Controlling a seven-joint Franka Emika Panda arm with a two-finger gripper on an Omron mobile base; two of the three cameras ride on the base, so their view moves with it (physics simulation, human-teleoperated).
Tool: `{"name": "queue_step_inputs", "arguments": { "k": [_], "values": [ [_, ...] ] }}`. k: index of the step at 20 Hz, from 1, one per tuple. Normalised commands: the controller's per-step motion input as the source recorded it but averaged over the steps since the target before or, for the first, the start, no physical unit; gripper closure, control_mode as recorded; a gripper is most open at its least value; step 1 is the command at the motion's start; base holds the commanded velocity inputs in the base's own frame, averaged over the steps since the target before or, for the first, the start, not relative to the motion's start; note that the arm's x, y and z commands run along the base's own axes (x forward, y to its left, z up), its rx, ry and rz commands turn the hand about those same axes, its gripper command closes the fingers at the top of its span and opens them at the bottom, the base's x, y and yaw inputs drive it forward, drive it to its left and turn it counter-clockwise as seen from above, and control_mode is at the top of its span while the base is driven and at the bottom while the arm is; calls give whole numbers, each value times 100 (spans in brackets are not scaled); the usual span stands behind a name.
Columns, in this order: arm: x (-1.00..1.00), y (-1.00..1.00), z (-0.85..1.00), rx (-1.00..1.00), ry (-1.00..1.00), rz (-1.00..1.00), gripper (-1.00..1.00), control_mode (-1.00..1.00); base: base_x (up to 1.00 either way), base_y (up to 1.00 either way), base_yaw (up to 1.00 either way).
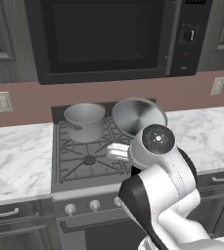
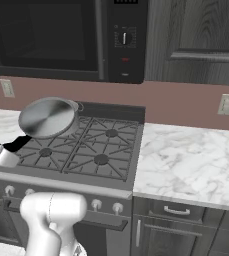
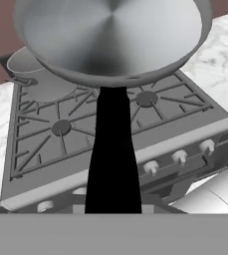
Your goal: Move the pot and pan from the stove into the sink.
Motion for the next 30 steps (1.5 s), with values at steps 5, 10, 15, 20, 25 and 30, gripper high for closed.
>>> {"name": "queue_step_inputs", "arguments": {
  "k": [5,10,15,20,25,30],
  "values": [
    [0,0,0,0,0,0,100,-100,0,0,0],
    [-3,0,0,0,0,0,100,100,-6,0,0],
    [0,0,0,0,0,0,100,100,-48,0,0],
    [0,0,0,0,0,0,100,100,-61,0,0],
    [0,0,0,0,0,0,100,100,-60,0,0],
    [0,0,0,0,0,0,100,100,-57,0,0]
  ]
}}
